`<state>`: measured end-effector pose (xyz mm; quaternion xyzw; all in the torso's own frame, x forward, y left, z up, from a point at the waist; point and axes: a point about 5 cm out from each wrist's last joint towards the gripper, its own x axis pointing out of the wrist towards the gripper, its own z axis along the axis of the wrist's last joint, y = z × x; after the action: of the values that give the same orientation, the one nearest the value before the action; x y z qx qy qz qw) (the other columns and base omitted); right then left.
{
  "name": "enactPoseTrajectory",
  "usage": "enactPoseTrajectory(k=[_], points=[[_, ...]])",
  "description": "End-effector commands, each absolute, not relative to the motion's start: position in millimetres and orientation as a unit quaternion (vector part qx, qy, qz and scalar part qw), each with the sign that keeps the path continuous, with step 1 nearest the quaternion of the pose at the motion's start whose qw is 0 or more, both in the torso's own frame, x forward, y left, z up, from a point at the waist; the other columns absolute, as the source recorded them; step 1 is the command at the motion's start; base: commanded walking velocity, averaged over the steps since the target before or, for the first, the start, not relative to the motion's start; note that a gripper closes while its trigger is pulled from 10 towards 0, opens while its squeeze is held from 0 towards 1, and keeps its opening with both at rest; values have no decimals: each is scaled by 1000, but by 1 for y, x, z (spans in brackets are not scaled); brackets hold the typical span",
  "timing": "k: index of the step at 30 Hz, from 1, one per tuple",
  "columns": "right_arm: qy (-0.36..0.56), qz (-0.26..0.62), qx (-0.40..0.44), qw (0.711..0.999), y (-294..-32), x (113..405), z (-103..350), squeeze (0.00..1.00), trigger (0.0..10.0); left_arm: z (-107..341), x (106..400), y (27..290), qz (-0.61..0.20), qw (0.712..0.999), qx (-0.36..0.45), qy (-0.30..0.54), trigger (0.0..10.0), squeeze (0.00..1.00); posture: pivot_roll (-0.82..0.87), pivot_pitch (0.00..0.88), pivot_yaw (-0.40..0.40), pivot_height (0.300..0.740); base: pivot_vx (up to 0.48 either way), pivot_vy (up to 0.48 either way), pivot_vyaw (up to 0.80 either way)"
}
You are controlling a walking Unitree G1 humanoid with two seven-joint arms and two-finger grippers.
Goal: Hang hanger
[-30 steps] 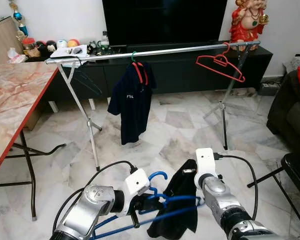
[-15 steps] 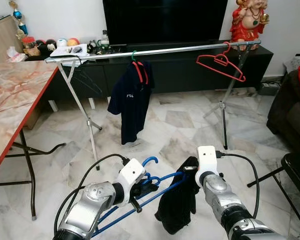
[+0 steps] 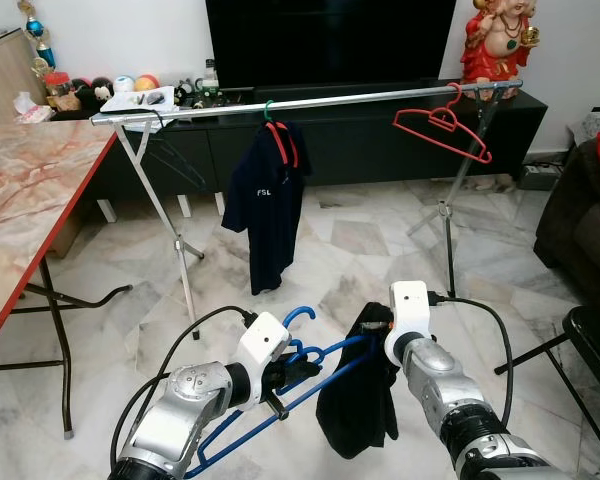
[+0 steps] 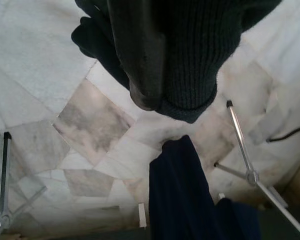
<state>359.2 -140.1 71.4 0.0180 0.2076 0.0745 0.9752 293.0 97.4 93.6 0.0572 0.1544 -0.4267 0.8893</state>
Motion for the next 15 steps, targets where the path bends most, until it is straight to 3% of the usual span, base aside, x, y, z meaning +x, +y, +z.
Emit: enactPoseTrajectory(k=[1,7,15], points=[[196,69,34,978,-139,362,77,0,10000,101,299,100,-415,897,60,140,10000,0,101,32,30,740,0,0,0],[220,3,31,975,-156,354,64,0,10000,99,303,104,-389,907,80,140,10000,0,101,33,31,740,0,0,0],[206,80,28,975,-135,356,71,0,10000,104,302,97,-412,900,60,132,10000,0,102,30,32,740,0,0,0]])
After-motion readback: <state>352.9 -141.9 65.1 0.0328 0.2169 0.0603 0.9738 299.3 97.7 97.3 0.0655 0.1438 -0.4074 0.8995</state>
